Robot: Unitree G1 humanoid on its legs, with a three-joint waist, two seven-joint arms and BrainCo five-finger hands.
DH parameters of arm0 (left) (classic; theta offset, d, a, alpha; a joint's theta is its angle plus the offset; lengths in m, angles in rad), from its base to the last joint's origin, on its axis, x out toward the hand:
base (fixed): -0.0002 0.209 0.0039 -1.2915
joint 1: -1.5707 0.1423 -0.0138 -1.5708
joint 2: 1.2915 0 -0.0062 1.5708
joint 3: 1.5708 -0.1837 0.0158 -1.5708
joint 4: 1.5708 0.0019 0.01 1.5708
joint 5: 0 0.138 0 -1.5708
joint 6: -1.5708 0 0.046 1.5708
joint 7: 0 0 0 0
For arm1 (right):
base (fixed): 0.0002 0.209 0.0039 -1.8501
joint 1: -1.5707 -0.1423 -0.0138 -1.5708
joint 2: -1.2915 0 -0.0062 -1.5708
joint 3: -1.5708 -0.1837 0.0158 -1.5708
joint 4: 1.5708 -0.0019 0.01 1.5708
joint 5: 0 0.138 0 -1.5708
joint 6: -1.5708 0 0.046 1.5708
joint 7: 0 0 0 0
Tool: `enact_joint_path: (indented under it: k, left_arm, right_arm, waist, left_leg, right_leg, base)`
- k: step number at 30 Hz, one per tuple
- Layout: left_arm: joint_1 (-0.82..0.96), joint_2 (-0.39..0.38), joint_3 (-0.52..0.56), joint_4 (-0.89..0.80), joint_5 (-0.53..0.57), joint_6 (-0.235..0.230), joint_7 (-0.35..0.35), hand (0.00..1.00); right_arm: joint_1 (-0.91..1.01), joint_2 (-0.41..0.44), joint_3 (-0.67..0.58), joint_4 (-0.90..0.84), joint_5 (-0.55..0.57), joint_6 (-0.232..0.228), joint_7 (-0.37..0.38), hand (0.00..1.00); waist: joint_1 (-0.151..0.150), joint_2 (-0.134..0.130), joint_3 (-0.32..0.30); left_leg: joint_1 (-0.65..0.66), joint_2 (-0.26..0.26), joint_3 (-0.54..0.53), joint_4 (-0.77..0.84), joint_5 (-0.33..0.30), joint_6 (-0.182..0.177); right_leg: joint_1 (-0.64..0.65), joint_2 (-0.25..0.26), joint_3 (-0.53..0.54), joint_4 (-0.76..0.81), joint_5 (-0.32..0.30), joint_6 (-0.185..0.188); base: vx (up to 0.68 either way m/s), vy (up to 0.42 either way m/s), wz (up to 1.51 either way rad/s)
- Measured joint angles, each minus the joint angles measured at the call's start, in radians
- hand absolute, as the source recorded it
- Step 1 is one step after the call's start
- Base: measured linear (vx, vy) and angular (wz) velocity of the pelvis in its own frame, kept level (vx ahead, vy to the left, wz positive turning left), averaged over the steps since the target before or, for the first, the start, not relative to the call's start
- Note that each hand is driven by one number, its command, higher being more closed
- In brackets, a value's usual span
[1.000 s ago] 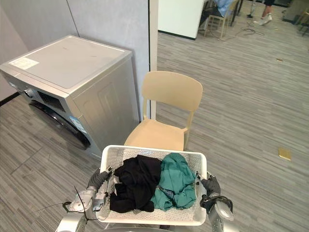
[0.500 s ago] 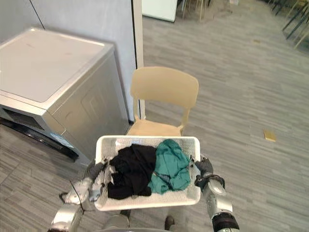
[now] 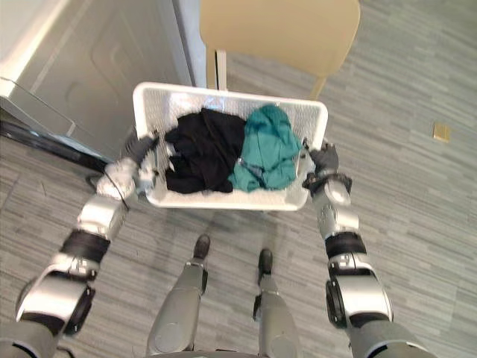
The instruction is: Pick up the laundry basket with both hands and put the clothes into the washing machine.
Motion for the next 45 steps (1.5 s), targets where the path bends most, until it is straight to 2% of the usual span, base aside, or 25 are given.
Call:
enact_joint_path:
  k: [5,10,13,15,18,24,25,30,33,35,37,41,45]
  left_arm:
    - [-0.197,0.018,-0.023,0.205,-0.034,0.0,-0.006,1.0]
    - [-0.254,0.0,-0.023,0.33,-0.031,0.003,-0.029,1.0]
    - [-0.302,-0.023,-0.014,0.368,-0.004,0.015,-0.047,1.0]
    - [-0.323,-0.032,0.015,0.388,0.019,0.017,-0.052,1.0]
    - [-0.339,-0.06,0.035,0.413,0.056,0.022,-0.056,1.0]
    - [-0.359,-0.078,0.091,0.414,0.135,0.033,-0.066,1.0]
    - [-0.362,-0.078,0.094,0.414,0.144,0.034,-0.066,0.0]
    - [-0.394,-0.093,0.199,0.426,0.163,0.038,-0.032,0.0]
    - [-0.394,-0.088,0.261,0.435,0.163,0.043,0.01,0.0]
    - [-0.394,-0.084,0.291,0.446,0.163,0.052,0.023,0.0]
    - [-0.394,-0.084,0.318,0.446,0.163,0.064,0.037,0.0]
    - [-0.395,-0.092,0.389,0.439,0.16,0.058,0.087,0.0]
    - [-0.396,-0.101,0.397,0.417,0.142,0.046,0.11,0.0]
  right_arm:
    - [-0.145,-0.004,0.022,0.113,0.013,-0.004,-0.024,1.0]
    - [-0.176,-0.002,0.041,0.163,0.018,0.0,-0.026,1.0]
    - [-0.204,-0.006,0.043,0.2,0.019,-0.007,-0.026,1.0]
    - [-0.232,-0.01,0.042,0.218,0.018,-0.011,-0.025,1.0]
    - [-0.241,-0.022,0.041,0.245,0.008,-0.011,-0.024,1.0]
    - [-0.264,-0.025,0.028,0.263,-0.01,-0.011,-0.023,1.0]
    - [-0.267,-0.026,0.028,0.265,-0.01,-0.011,-0.023,0.0]
    - [-0.281,-0.014,0.032,0.277,-0.049,0.003,0.017,0.0]
    - [-0.262,0.018,0.033,0.282,-0.048,0.029,0.034,0.0]
    - [-0.25,0.033,0.033,0.282,-0.048,0.03,0.047,0.0]
    - [-0.246,0.044,0.034,0.282,-0.048,0.03,0.048,0.0]
    - [-0.24,0.059,0.039,0.281,-0.048,0.042,0.048,0.0]
    - [-0.223,0.067,0.041,0.282,-0.049,0.05,0.048,0.0]
  waist:
    - [-0.002,-0.005,0.026]
    - [-0.008,-0.007,0.027]
    - [-0.017,-0.012,0.03]
    - [-0.033,-0.019,0.034]
    - [-0.034,-0.029,0.039]
    - [-0.029,-0.03,0.039]
    - [-0.028,-0.03,0.039]
    - [-0.03,-0.033,0.038]
    - [-0.043,-0.033,0.038]
    - [-0.049,-0.033,0.038]
    - [-0.049,-0.033,0.038]
    - [-0.047,-0.033,0.038]
    - [-0.039,-0.033,0.038]
  left_leg:
    - [-0.06,0.028,-0.017,-0.043,0.047,-0.023]
    - [-0.083,0.051,-0.015,-0.05,0.052,-0.029]
    - [-0.087,0.06,-0.012,-0.05,0.052,-0.03]
    - [-0.101,0.062,-0.006,-0.046,0.051,-0.03]
    - [-0.105,0.066,0.002,-0.042,0.049,-0.031]
    - [-0.148,0.08,0.019,0.011,0.03,-0.036]
    - [-0.152,0.081,0.021,0.015,0.027,-0.036]
    - [-0.195,0.09,0.034,0.049,0.018,-0.028]
    - [-0.195,0.096,0.034,0.049,0.018,-0.028]
    - [-0.196,0.098,0.034,0.046,0.018,-0.028]
    - [-0.195,0.101,0.037,0.045,0.018,-0.028]
    - [-0.189,0.107,0.037,0.04,0.019,-0.029]
    - [-0.157,0.111,0.037,0.026,0.02,-0.03]
  right_leg:
    - [-0.058,0.025,-0.022,-0.035,0.041,-0.017]
    - [-0.086,0.045,-0.023,-0.038,0.045,-0.019]
    - [-0.091,0.052,-0.024,-0.038,0.045,-0.019]
    - [-0.106,0.053,-0.022,-0.038,0.044,-0.019]
    - [-0.109,0.053,-0.019,-0.036,0.044,-0.018]
    - [-0.142,0.059,-0.022,-0.017,0.038,-0.012]
    - [-0.147,0.059,-0.023,-0.014,0.038,-0.012]
    - [-0.186,0.056,-0.048,0.004,0.04,-0.012]
    - [-0.187,0.06,-0.054,0.006,0.044,-0.017]
    - [-0.187,0.061,-0.056,0.006,0.045,-0.018]
    - [-0.187,0.063,-0.058,0.006,0.045,-0.019]
    - [-0.179,0.068,-0.065,0.006,0.045,-0.02]
    - [-0.15,0.07,-0.074,0.006,0.038,-0.03]
  base:
    - [-0.06,-0.099,0.01]
    - [0.04,-0.061,-0.06]
    - [0.03,-0.027,-0.02]
    - [0.0,-0.02,-0.07]
    - [-0.01,-0.006,-0.07]
    - [-0.02,0.0,-0.09]
    - [-0.03,0.007,-0.09]
    - [-0.03,0.002,-0.09]
    - [0.01,-0.011,0.0]
    - [0.01,-0.016,0.0]
    - [0.0,0.0,0.0]
    - [0.0,0.0,0.0]
    - [0.02,-0.024,0.08]
